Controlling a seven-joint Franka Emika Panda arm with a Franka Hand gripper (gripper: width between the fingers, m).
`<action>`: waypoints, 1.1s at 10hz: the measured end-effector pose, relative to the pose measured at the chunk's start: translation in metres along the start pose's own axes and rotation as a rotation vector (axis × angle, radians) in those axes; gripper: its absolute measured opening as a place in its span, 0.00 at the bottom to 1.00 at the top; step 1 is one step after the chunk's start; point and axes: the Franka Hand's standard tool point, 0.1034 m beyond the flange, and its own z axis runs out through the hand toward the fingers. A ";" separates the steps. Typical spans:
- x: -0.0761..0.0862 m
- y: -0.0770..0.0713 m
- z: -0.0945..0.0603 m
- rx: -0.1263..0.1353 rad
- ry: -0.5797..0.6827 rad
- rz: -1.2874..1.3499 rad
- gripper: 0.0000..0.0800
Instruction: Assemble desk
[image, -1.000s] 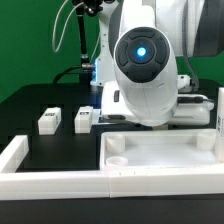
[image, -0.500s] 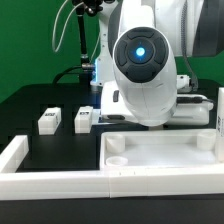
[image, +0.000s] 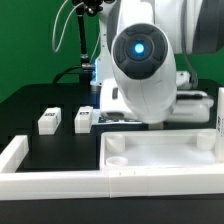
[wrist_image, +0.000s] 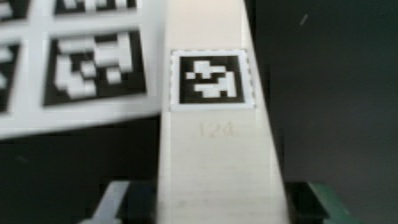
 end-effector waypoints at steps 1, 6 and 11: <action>-0.005 0.001 -0.025 0.029 0.024 0.000 0.36; -0.002 0.019 -0.102 0.094 0.259 0.023 0.36; -0.028 0.005 -0.178 0.154 0.590 0.058 0.36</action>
Offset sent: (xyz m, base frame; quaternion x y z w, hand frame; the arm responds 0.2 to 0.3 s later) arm 0.0467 -0.0295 0.0670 0.0670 -0.0237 0.0503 0.9962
